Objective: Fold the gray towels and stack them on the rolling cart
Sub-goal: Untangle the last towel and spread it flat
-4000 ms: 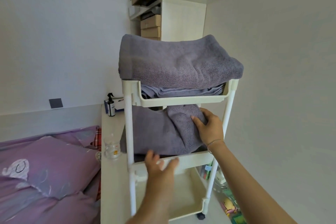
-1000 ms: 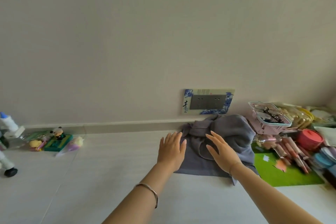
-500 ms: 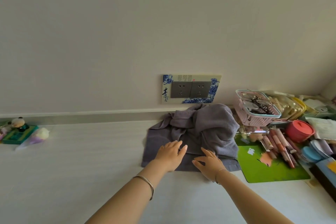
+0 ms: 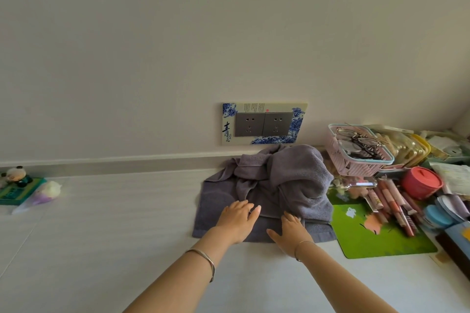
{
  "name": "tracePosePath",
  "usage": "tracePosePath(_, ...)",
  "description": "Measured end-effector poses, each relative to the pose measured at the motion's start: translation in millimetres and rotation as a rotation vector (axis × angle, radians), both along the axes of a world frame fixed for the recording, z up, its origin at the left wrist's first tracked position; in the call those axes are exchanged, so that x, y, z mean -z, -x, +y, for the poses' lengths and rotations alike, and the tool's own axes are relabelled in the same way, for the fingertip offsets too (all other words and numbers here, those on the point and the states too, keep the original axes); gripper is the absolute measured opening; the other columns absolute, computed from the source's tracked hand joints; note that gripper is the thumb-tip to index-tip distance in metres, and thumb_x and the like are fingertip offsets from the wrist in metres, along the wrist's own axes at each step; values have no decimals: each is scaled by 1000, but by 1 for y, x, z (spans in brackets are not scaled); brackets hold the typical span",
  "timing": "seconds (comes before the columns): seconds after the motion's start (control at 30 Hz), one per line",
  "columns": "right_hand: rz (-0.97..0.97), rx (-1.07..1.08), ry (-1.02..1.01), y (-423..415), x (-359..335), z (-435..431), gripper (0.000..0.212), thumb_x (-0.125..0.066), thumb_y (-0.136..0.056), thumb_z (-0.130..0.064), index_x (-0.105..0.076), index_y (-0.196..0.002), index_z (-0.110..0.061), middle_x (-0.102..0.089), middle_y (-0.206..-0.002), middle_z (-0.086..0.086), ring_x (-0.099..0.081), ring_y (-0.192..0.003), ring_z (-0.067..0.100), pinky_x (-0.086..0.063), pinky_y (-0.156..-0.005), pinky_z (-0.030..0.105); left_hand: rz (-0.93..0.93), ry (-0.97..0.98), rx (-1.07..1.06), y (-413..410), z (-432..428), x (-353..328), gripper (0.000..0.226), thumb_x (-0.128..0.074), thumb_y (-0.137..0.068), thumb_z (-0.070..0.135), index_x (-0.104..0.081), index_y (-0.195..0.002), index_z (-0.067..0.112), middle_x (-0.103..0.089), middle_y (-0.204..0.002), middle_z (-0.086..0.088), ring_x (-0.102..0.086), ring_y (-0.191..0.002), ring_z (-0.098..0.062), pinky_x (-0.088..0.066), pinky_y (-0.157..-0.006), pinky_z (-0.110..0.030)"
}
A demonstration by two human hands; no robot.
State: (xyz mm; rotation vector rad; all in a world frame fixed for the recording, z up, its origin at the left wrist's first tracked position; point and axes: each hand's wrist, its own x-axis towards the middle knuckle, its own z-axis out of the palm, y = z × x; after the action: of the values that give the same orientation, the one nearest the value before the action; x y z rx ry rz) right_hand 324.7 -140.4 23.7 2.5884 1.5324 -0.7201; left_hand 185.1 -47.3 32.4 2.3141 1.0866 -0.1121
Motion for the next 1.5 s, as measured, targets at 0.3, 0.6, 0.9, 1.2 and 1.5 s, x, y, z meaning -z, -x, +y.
tracePosePath(0.3,732,182,31,-2,-57,11,53,-41,-96,-47,-76,-88,-8,-74,-81,-3,-68,-77,1,-50,-84,17,-97,95,-47,2,5,-2,54,-19,-102,44,-27,-149,19,-23,-156,1,-16,-144,-14,-14,-117,-33)
tracePosePath(0.6,533,-50,-218,-3,-55,20,23,-53,-94,-34,-72,-86,-24,-73,-93,-1,-62,-73,5,-50,-72,22,309,7,6,42,-1,36,51,-22,-103,25,-5,-151,26,-3,-159,-3,-4,-145,-30,-15,-114,-53)
tracePosePath(0.9,274,228,-193,-15,-18,27,81,-57,-81,-61,-32,-144,-16,-38,-145,11,-35,-133,30,-31,-110,37,363,-9,-155,71,10,27,61,-12,-96,59,-48,-123,19,-45,-135,-6,-41,-128,-32,-36,-103,-47)
tracePosePath(1.2,300,141,-67,56,13,2,137,-46,-37,-97,-17,-149,-23,-31,-151,3,-30,-137,30,-32,-110,41,301,-71,-219,138,10,25,56,-16,-96,59,-54,-105,18,-54,-126,-5,-50,-118,-27,-40,-93,-38)
tracePosePath(1.5,843,138,-134,144,-35,-24,45,-64,-85,-45,-64,-109,-7,-67,-107,10,-63,-97,24,-47,-99,39,412,-137,-282,271,-7,28,56,-16,-96,58,-48,-121,19,-53,-132,-4,-51,-120,-29,-43,-94,-40)
